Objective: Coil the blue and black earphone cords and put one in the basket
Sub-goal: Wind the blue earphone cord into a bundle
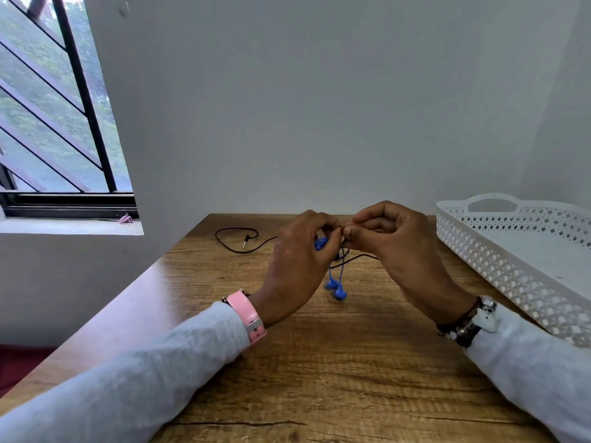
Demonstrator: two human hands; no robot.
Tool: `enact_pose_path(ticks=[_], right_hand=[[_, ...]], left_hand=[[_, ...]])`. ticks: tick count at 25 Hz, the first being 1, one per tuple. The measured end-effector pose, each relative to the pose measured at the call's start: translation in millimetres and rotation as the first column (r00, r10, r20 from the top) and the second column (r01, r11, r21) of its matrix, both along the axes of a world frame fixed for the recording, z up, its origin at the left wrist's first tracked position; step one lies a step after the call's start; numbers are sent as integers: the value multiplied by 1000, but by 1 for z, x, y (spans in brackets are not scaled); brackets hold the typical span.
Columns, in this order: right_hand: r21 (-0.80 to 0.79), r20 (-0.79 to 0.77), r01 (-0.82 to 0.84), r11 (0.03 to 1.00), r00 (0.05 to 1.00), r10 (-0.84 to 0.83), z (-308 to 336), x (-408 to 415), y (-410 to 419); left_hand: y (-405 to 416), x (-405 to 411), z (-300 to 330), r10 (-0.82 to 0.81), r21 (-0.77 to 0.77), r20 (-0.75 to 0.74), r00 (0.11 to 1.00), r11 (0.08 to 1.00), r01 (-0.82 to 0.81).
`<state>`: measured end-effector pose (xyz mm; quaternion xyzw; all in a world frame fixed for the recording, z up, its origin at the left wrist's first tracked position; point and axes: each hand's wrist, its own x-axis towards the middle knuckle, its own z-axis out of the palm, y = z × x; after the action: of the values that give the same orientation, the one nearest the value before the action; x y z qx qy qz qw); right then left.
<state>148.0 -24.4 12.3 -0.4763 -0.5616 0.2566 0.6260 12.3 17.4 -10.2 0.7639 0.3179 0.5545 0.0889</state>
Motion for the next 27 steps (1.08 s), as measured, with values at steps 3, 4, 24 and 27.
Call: enact_pose_path(ticks=[3,4,24,27], right_hand=[[-36,-29,-37,999,999,36,2,1,-1],[-45,-26,-44,998,999,43,2,2,-1],[-110,-159,-122,986,982,103,10,2,-3],[-114,-175,-147,983,976,126,11,3,-4]], left_hand=[[1,-1,-1,1,40,-61,998,999,2],[1,-1,-1,7,50,-84,996,999,-2],[-2,2,0,-124,78,28,992,990,121],[-3,3,-1,-132,68,52,990,989,128]])
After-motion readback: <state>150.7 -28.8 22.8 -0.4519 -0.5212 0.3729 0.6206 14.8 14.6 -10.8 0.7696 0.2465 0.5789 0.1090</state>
